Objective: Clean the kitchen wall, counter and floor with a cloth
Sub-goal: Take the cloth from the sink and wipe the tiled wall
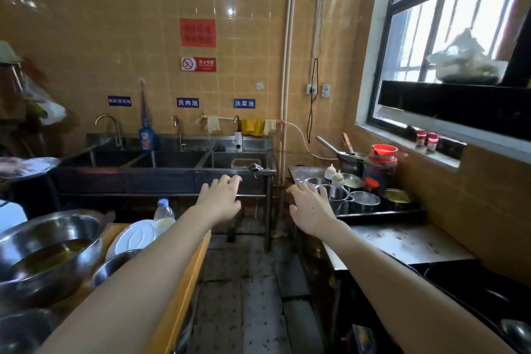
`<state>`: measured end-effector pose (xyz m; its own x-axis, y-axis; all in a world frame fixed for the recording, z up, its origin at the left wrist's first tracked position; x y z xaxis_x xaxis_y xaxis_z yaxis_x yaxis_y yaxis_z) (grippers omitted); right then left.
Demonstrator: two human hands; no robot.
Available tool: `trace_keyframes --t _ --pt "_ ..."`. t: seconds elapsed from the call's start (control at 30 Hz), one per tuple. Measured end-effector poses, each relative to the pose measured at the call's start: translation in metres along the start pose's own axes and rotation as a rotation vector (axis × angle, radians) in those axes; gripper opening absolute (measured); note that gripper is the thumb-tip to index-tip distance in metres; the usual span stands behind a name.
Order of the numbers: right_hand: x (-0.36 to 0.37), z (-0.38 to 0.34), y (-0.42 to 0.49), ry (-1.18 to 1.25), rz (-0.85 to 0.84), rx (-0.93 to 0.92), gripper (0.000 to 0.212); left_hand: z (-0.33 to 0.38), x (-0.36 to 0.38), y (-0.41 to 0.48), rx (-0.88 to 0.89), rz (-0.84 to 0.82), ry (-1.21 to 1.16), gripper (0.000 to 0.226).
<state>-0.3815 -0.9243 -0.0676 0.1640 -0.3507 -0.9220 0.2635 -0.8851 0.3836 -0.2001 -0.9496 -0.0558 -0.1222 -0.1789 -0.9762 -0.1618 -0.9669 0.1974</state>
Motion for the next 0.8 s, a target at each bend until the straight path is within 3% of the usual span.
trace_keyframes --t 0.3,0.8 --pt "0.062 0.062 0.138 0.011 0.031 0.08 0.039 -0.042 0.033 0.152 0.007 -0.008 0.052 0.052" --pt "0.184 0.182 0.336 0.012 -0.064 0.104 0.04 -0.074 0.122 0.375 -0.05 -0.069 0.07 0.049"
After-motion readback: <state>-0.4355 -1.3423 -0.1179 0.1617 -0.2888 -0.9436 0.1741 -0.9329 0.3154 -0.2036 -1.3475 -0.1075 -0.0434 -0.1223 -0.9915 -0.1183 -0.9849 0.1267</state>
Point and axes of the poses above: each hand's wrist, its own y-axis towards the middle knuckle, its own x-axis out of the palm, z = x × y, the point moved 8 cm from there along y, towards the middle knuckle, and after that the axes turned 7 degrees about -x, right-handed, at the moved point
